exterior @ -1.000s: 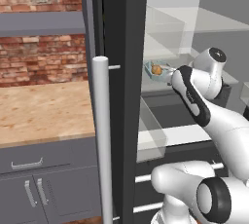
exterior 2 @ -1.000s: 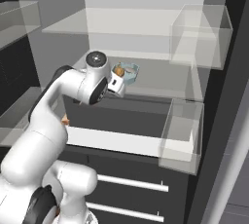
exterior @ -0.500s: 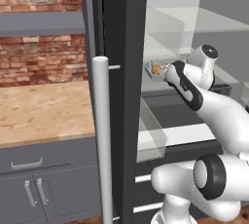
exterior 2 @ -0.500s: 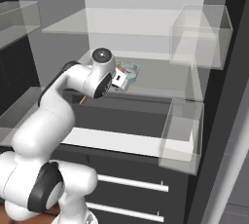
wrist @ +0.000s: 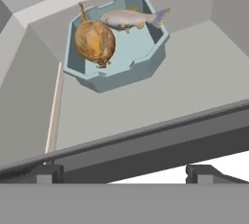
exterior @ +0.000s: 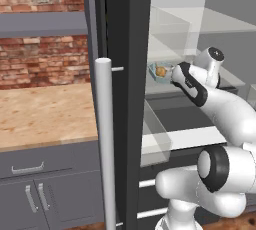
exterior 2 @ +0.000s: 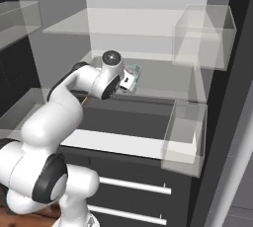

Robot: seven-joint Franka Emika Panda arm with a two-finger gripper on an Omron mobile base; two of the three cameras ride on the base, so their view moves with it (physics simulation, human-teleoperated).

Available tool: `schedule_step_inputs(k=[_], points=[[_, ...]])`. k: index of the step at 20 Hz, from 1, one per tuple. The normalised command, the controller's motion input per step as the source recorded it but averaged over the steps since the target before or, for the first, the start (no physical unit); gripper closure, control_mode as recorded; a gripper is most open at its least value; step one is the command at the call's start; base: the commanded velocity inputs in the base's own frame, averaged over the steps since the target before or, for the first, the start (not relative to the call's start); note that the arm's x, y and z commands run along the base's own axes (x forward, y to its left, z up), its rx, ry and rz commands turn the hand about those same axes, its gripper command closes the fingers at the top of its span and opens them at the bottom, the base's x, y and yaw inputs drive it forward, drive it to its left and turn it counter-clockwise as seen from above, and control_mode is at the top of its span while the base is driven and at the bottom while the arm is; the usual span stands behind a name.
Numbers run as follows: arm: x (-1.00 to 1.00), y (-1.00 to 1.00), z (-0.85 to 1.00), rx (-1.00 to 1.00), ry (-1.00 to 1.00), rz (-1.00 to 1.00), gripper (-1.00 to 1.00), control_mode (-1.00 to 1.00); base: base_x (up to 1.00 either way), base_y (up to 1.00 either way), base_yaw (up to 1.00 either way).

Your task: Place the tupperware containing the fish and onion meal in the microwave. Close the microwave door and press the start button to reheat the meal.

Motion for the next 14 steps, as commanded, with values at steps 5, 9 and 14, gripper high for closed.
schedule_step_inputs(k=[5, 9, 14], points=[[0.22, -0.08, 0.00, 0.00, -0.03, 0.00, -1.00, -1.00, 0.00, 0.00, 0.00], [0.25, 0.00, 0.00, 0.01, -0.06, 0.00, -1.00, -1.00, 0.00, 0.00, 0.00], [0.31, -0.02, 0.00, 0.05, -0.05, 0.00, -1.00, -1.00, 0.00, 0.00, 0.00]])
